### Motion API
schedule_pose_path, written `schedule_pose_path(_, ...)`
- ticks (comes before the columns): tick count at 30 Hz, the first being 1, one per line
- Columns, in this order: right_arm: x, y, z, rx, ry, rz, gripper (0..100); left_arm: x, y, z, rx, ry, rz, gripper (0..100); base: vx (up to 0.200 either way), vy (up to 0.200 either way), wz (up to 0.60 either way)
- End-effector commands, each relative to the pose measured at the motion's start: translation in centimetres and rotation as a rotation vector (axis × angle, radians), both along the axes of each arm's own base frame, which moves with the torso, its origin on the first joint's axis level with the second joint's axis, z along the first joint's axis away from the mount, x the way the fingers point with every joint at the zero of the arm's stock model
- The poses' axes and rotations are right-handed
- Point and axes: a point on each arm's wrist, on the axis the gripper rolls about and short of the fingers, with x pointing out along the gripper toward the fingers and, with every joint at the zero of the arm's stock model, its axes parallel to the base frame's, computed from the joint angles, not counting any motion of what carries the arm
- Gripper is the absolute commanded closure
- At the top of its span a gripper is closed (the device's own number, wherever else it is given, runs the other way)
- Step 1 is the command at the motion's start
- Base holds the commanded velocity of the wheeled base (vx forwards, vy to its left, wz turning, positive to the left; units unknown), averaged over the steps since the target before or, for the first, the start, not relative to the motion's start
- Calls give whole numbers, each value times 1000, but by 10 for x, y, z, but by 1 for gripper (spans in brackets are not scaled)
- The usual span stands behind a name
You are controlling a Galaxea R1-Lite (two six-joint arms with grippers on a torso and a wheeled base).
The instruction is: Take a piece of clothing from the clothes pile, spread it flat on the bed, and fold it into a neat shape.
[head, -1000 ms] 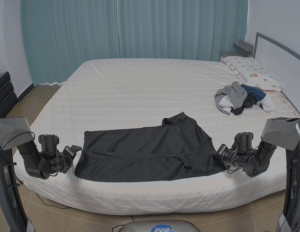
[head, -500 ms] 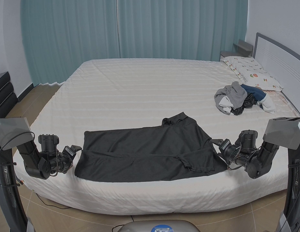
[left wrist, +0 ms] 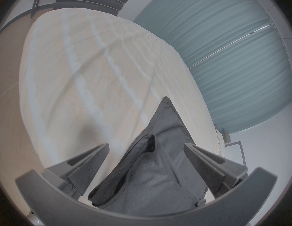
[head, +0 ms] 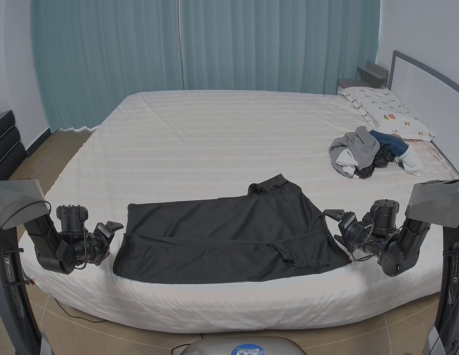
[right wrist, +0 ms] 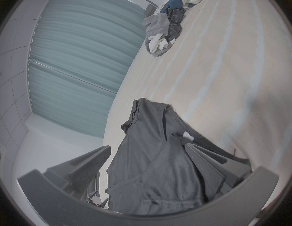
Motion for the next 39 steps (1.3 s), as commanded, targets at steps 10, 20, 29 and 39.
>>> schedule_pose_path(10, 0, 2, -7, -4, 19, 6, 0, 0, 0, 0, 1, -2, 0, 0, 60, 0, 0)
schedule_pose_path(20, -1, 5, -9, -6, 24, 14, 0, 0, -1, 2, 11, -15, -39, 0, 0, 0, 0)
schedule_pose_path(29, -1, 5, -9, -6, 26, 16, 0, -4, -7, -5, 106, -22, -174, 0, 0, 0, 0)
schedule_pose_path(39, -1, 6, -9, -7, 25, 18, 0, -5, -15, -9, 115, -11, -208, 0, 0, 0, 0)
